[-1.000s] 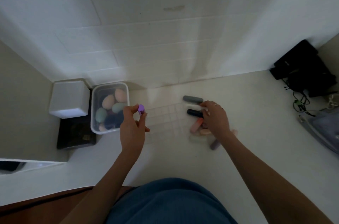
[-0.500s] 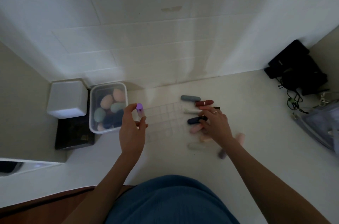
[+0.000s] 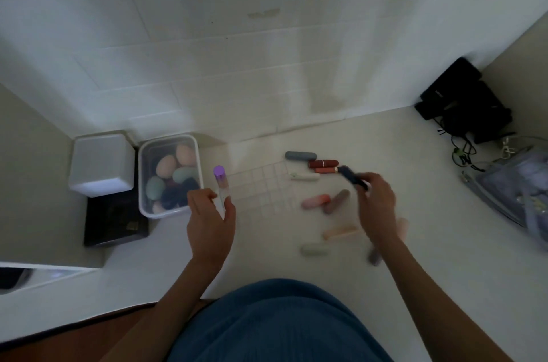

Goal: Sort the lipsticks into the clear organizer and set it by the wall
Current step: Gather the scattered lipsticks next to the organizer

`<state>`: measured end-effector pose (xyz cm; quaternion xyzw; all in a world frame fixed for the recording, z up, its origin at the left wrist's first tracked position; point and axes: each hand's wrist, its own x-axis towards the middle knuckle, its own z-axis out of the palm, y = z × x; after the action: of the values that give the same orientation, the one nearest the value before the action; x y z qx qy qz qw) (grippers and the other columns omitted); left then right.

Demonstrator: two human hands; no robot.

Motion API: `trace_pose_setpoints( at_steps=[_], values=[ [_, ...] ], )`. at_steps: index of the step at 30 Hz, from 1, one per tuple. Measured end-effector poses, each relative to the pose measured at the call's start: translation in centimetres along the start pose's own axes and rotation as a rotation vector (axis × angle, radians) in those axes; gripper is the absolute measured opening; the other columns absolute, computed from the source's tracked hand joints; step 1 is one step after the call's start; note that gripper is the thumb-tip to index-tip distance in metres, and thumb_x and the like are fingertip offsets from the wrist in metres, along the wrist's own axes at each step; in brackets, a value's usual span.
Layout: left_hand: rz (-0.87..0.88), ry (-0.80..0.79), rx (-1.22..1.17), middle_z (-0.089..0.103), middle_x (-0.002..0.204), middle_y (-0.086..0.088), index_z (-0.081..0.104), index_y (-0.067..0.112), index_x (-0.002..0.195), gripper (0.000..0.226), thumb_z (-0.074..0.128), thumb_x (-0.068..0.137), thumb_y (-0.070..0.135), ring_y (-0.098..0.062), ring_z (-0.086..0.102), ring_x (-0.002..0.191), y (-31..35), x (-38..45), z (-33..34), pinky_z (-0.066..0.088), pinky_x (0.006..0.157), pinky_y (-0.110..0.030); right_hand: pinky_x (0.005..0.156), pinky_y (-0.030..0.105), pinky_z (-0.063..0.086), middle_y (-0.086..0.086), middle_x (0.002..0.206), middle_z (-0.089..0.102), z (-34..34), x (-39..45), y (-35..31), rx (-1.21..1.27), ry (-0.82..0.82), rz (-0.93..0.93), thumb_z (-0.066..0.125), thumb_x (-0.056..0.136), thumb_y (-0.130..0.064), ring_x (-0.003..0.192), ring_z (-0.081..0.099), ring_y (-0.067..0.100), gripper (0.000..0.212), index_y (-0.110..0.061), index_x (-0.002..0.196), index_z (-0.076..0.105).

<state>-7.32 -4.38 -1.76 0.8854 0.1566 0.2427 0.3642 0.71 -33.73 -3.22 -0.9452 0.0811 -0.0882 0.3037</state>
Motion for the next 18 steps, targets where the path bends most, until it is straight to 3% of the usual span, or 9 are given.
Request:
trace_pose_setpoints(
  at_steps=[3, 5, 8, 10, 12, 15, 18],
  values=[
    [0.478, -0.112, 0.024, 0.052, 0.077, -0.011, 0.040, 0.014, 0.085, 0.026, 0.064, 0.077, 0.012, -0.013, 0.046, 0.059, 0.5, -1.7, 0.8, 0.040, 0.043, -0.024, 0.088, 0.054, 0.049, 0.018, 0.113, 0.062, -2.7, -2.4, 4.6, 0.118, 0.173, 0.335, 0.050, 0.094, -0.016, 0.101, 0.060, 0.037, 0.024, -0.011, 0.118, 0.051],
    [0.825, -0.299, 0.042, 0.050, 0.096, -0.007, 0.047, 0.017, 0.097, 0.023, 0.058, 0.078, 0.022, -0.015, 0.048, 0.078, 0.7, -2.9, 2.3, 0.053, 0.055, -0.028, 0.088, 0.054, 0.049, 0.023, 0.120, 0.058, -3.6, -4.1, 6.7, 0.147, 0.195, 0.435, 0.046, 0.097, -0.017, 0.105, 0.057, 0.040, 0.025, -0.008, 0.121, 0.045],
    [1.232, -0.628, 0.168, 0.045, 0.136, -0.002, 0.041, 0.027, 0.131, 0.056, 0.060, 0.079, 0.033, -0.022, 0.052, 0.114, 1.2, -4.4, 4.9, 0.053, 0.084, -0.033, 0.079, 0.045, 0.049, 0.026, 0.122, 0.056, -3.6, -5.5, 7.8, 0.206, 0.170, 0.497, 0.041, 0.099, -0.018, 0.101, 0.058, 0.040, 0.022, -0.009, 0.120, 0.039],
    [1.362, -0.804, 0.209, 0.045, 0.145, 0.001, 0.036, 0.033, 0.139, 0.064, 0.064, 0.081, 0.038, -0.022, 0.048, 0.128, 2.0, -5.4, 6.4, 0.047, 0.097, -0.034, 0.072, 0.038, 0.044, 0.026, 0.120, 0.057, -3.2, -5.9, 7.7, 0.251, 0.150, 0.527, 0.039, 0.100, -0.017, 0.092, 0.059, 0.036, 0.022, -0.011, 0.121, 0.038],
    [1.465, -0.892, 0.287, 0.042, 0.147, 0.006, 0.037, 0.038, 0.139, 0.055, 0.055, 0.088, 0.043, -0.019, 0.042, 0.133, 2.7, -6.2, 7.5, 0.040, 0.107, -0.036, 0.071, 0.038, 0.045, 0.025, 0.119, 0.057, -2.8, -6.2, 7.4, 0.278, 0.141, 0.563, 0.038, 0.100, -0.018, 0.087, 0.059, 0.033, 0.023, -0.012, 0.122, 0.037],
    [1.513, -0.988, 0.471, 0.037, 0.149, 0.010, 0.034, 0.039, 0.140, 0.049, 0.039, 0.091, 0.043, -0.017, 0.036, 0.137, 2.8, -6.6, 8.6, 0.031, 0.110, -0.038, 0.090, 0.055, 0.048, 0.023, 0.132, 0.050, -2.5, -6.7, 7.0, 0.292, 0.121, 0.549, 0.038, 0.100, -0.016, 0.109, 0.056, 0.039, 0.025, -0.009, 0.124, 0.037],
    [1.403, -1.083, 0.447, 0.024, 0.155, 0.006, 0.025, 0.032, 0.145, 0.050, 0.030, 0.096, 0.030, -0.019, 0.024, 0.142, 2.9, -6.7, 9.1, 0.018, 0.115, -0.037, 0.104, 0.054, 0.039, 0.019, 0.142, 0.042, -2.3, -7.1, 7.0, 0.289, 0.126, 0.494, 0.038, 0.099, -0.012, 0.126, 0.045, 0.036, 0.026, -0.003, 0.124, 0.037]
  ],
)
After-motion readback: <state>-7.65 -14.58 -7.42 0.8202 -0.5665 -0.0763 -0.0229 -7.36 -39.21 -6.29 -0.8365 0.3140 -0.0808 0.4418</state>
